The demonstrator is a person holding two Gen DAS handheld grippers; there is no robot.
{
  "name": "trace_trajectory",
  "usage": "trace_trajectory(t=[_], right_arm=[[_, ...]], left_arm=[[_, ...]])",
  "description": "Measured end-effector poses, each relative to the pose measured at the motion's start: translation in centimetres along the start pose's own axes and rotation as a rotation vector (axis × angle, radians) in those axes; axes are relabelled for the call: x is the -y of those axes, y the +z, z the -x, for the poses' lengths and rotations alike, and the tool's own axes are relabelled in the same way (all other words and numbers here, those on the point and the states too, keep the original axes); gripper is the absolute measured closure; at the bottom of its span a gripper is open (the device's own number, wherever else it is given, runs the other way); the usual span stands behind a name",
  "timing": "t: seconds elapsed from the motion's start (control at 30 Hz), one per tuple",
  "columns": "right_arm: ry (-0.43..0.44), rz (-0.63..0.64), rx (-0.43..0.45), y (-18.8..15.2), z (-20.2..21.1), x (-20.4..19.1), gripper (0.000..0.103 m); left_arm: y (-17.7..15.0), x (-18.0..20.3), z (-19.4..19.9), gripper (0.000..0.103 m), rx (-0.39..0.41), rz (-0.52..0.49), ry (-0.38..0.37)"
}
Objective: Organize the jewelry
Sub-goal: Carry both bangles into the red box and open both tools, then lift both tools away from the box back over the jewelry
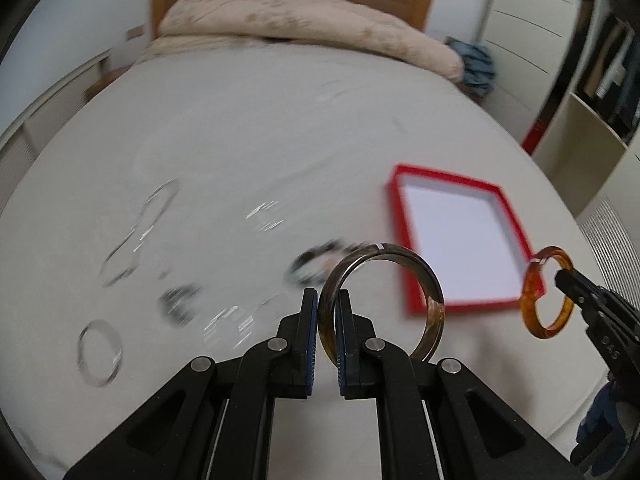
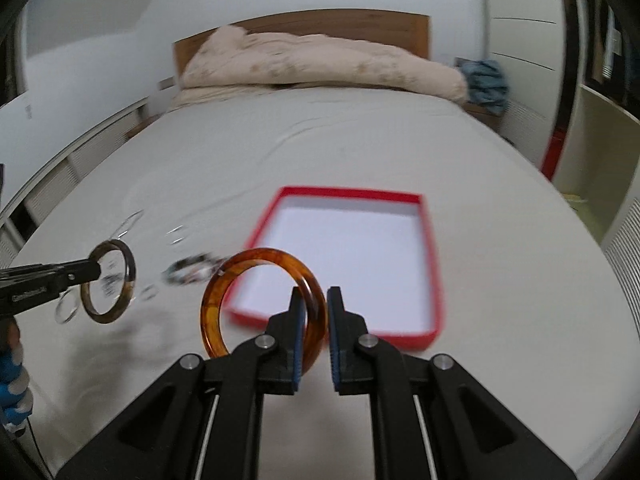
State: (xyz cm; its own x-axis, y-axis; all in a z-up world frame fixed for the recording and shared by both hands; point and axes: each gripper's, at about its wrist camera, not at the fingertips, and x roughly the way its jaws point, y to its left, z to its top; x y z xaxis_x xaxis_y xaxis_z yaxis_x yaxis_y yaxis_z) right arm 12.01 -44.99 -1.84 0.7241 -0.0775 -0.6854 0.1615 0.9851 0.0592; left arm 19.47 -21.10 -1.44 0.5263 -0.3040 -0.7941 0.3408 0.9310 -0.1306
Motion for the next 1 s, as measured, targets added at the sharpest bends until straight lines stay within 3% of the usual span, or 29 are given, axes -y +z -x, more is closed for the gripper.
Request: trace_trajectory(t=[0.23,0.4,0.53,0.63,0.9,0.93,1.0], right_arm=[[-0.043,-0.032,-0.036,1.9,-5.4,5.2,0.093],[-0.038,0.013,-0.121,0.9,-9.4,6.2,0.093],[-0.04,0.04,-0.166,-0.1,-10.6,6.7,0.093],[-0.05,0.07,-0.176,-0.7,-11.0,6.5,0.093],[-0.095,0.117,-0.182,-0.6,-10.8,6.1,0.092],[-0.097,0.124,-0.18,-0.6,-10.6,6.1,0.091],[-0.113,0.134,-0.172,-0.5,-9.7,6.0,0.077]], left_arm=[[3.9,7.6,-6.8,0.095,-0.041,-0.117,-0.02],[3.6,10.5,-11.0,0.095,-0.098,-0.178,0.007],[2.5,11.1,-13.5,0.095,-0.149,-0.19,0.032],[2.1,11.4,-13.9,0.095,-0.142,-0.204,0.041],[2.0,11.4,-15.1,0.091,-0.183,-0.176,0.011],[2.0,11.5,-14.9,0.089,-0.185,-0.165,-0.002],[2.4,11.7,-14.4,0.083,-0.175,-0.169,-0.009]])
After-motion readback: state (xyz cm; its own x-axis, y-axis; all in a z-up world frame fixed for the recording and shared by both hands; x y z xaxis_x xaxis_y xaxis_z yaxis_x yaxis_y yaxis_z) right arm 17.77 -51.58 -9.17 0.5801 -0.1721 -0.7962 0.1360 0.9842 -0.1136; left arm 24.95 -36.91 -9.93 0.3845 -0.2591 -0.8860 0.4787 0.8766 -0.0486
